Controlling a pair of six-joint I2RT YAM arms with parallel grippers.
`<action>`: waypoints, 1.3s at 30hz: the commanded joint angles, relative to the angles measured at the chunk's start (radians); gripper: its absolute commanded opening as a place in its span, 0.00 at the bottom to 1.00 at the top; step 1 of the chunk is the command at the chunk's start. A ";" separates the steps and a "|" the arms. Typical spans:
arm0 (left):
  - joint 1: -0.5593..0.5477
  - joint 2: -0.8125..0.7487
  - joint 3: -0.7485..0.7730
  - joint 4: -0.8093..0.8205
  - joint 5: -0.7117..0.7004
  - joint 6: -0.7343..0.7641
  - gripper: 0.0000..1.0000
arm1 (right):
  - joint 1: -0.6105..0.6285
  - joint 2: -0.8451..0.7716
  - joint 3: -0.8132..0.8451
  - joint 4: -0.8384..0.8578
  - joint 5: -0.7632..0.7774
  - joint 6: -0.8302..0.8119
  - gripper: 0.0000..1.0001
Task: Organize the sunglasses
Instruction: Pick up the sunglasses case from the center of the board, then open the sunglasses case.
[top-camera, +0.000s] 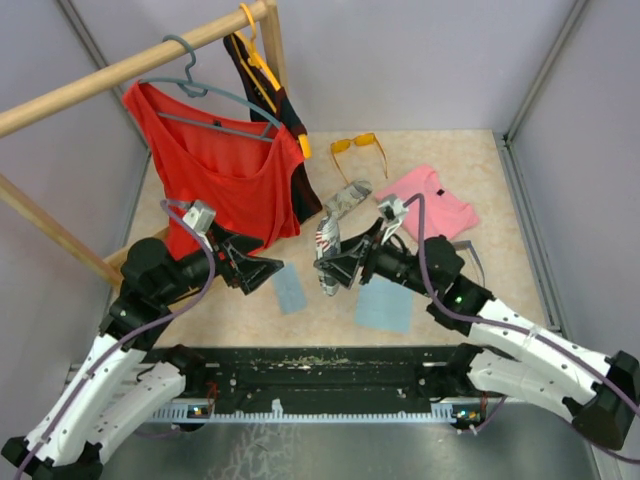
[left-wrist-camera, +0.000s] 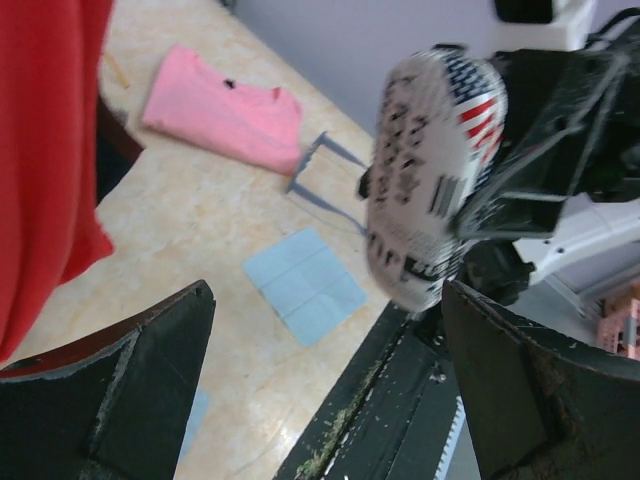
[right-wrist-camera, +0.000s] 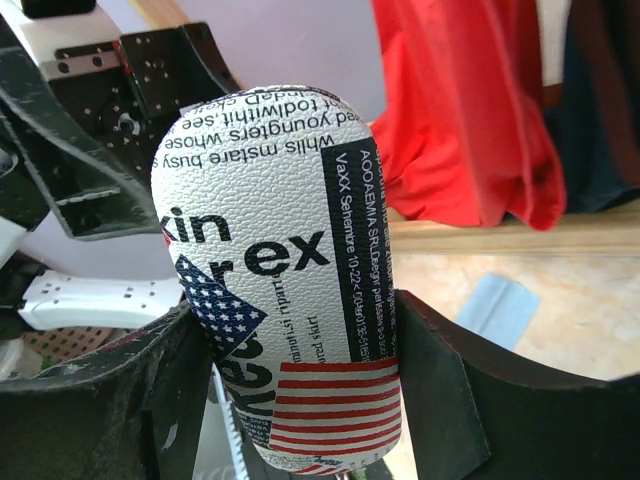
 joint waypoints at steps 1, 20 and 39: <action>-0.031 -0.007 -0.021 0.197 0.135 -0.026 1.00 | 0.078 0.056 0.085 0.232 0.084 0.006 0.00; -0.032 0.065 -0.077 0.582 0.427 -0.051 1.00 | 0.184 0.212 0.270 0.364 -0.073 -0.012 0.00; -0.032 0.057 -0.064 0.702 0.487 -0.120 1.00 | 0.263 0.232 0.248 0.459 -0.154 -0.153 0.00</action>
